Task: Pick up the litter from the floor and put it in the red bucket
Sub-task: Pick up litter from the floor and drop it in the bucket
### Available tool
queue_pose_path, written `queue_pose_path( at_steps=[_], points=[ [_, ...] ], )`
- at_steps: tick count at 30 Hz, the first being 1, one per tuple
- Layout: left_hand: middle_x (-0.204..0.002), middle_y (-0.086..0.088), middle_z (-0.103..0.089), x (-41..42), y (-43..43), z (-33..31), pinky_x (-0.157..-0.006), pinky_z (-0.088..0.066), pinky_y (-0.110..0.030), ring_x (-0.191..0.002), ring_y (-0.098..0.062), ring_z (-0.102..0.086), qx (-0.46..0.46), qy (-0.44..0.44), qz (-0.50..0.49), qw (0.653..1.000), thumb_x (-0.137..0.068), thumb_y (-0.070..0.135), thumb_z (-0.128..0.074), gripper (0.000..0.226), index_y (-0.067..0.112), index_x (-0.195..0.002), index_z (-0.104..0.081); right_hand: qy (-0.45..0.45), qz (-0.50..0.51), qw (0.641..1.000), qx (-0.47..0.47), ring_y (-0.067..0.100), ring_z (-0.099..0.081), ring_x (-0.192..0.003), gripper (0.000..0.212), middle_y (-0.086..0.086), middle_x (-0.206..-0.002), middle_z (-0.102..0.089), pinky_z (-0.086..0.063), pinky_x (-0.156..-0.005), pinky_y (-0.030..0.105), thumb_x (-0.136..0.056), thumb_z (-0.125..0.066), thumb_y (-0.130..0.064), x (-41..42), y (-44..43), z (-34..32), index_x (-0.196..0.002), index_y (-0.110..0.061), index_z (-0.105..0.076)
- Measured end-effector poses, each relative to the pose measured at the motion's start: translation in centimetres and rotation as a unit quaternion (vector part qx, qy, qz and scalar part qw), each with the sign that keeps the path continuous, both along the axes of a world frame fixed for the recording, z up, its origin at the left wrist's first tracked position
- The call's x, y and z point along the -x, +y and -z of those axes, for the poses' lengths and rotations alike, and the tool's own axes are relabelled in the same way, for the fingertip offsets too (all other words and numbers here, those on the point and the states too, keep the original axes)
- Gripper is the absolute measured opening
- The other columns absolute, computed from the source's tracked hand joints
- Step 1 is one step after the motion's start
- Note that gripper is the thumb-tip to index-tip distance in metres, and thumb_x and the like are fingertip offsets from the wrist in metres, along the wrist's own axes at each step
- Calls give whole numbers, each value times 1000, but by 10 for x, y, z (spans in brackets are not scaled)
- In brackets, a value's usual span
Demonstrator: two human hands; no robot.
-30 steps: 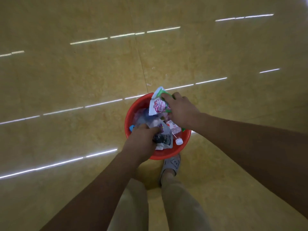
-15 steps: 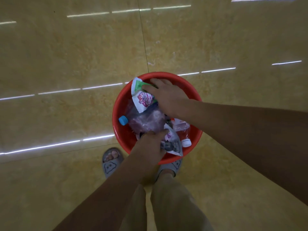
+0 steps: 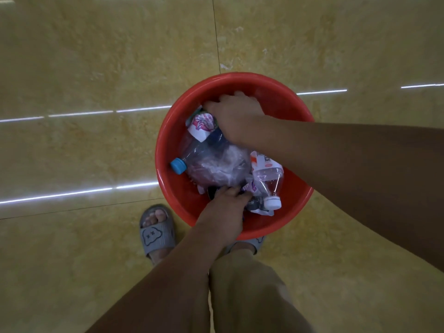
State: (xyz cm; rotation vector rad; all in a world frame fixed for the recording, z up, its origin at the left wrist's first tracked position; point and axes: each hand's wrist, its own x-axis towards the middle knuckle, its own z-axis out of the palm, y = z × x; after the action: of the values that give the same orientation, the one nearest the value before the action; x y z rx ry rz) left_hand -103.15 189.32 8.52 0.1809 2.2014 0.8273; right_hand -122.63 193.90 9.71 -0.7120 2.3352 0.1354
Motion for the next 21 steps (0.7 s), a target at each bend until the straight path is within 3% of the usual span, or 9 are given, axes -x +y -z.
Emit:
queue_pose_path(
  at_steps=[3,6,9,12,16,21],
  points=[
    [-144,-3,-39,2,4,2,-100,-45,-41,-132,-26,-33,9,-10,1,1000,-87,6,-52,61,23,-145,-41,8,-8,999,-52,39,-42,-124,62,9,-137,-49,-38,-96,51,-85,-61,-18,-3,-17,2,-141,-30,-39],
    [-138,-4,-45,-3,-1,-5,-100,-45,-40,-128,-25,-39,-24,22,-28,999,-88,8,-53,54,25,-139,-48,-4,1,998,-61,38,-34,-128,72,10,-141,-39,-33,-101,57,-82,-66,-27,-14,-17,4,-144,-26,-30],
    [-132,-1,-50,-10,-15,-17,-98,-47,-34,-121,-21,-48,-61,62,-77,993,-84,7,-55,50,27,-130,-59,-36,37,998,22,35,-32,-129,84,11,-138,-35,-27,-107,59,-75,-72,-28,-17,2,-5,-144,-24,-24],
    [-130,2,-54,-9,-27,-31,-96,-48,-32,-117,-19,-53,-36,92,-96,990,-86,12,-57,41,27,-123,-64,-15,10,995,95,31,-35,-125,89,8,-134,-38,-33,-102,52,-71,-73,-34,-10,23,-20,-146,-24,-25],
    [-114,2,-62,7,-34,-50,-85,-53,-36,-100,-16,-61,-11,85,-100,991,-88,23,-58,32,24,-119,-66,14,-20,994,110,29,-37,-127,92,5,-138,-40,-35,-104,50,-71,-71,-53,-6,39,-38,-147,-25,-27],
    [-108,2,-65,34,-27,-91,-75,-55,-39,-96,-18,-64,-18,116,-125,985,-82,31,-55,36,24,-115,-67,9,2,991,131,29,-37,-129,85,4,-142,-39,-34,-106,47,-77,-65,-55,-8,53,-75,-148,-25,-28]
  ],
)
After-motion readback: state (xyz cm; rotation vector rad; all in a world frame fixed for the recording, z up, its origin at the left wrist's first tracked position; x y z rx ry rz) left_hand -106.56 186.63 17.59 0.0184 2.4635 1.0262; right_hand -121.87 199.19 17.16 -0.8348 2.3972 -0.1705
